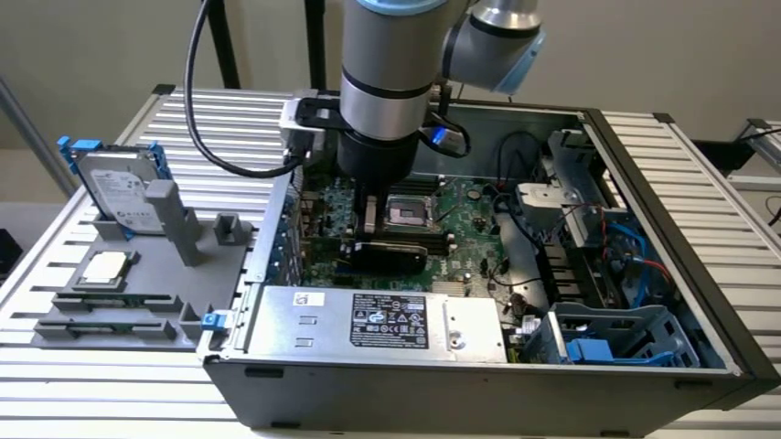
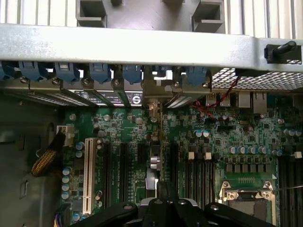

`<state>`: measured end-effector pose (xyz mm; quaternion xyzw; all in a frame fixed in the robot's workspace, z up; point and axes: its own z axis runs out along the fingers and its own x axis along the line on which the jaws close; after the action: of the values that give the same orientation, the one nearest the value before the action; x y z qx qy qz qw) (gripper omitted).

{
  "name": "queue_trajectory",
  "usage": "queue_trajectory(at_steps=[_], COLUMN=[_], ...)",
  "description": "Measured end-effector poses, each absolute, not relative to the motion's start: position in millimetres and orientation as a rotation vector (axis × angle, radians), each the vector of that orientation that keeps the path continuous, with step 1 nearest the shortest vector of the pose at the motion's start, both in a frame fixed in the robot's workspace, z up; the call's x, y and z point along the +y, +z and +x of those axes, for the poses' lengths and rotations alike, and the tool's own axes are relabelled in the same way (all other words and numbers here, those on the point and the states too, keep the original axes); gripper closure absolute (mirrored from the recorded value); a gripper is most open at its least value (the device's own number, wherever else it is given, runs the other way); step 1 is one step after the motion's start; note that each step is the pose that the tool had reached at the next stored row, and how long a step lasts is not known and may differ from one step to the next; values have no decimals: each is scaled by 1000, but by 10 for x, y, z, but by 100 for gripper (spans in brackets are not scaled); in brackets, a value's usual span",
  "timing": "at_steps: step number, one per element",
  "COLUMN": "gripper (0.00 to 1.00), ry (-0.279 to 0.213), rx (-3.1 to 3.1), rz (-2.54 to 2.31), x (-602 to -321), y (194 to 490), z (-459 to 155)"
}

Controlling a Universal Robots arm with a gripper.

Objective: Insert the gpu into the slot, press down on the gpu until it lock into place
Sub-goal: 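Press down on the gpu until it lock into place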

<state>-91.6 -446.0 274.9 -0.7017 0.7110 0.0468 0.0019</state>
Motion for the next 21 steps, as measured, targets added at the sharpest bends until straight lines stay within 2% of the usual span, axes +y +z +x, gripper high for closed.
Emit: queue_trajectory(at_steps=[11, 21], gripper=[89, 89], ry=[156, 250], rx=[2262, 2301], rz=[-2236, -2306], x=[-4463, -4462], y=[2817, 2817], z=[-959, -998])
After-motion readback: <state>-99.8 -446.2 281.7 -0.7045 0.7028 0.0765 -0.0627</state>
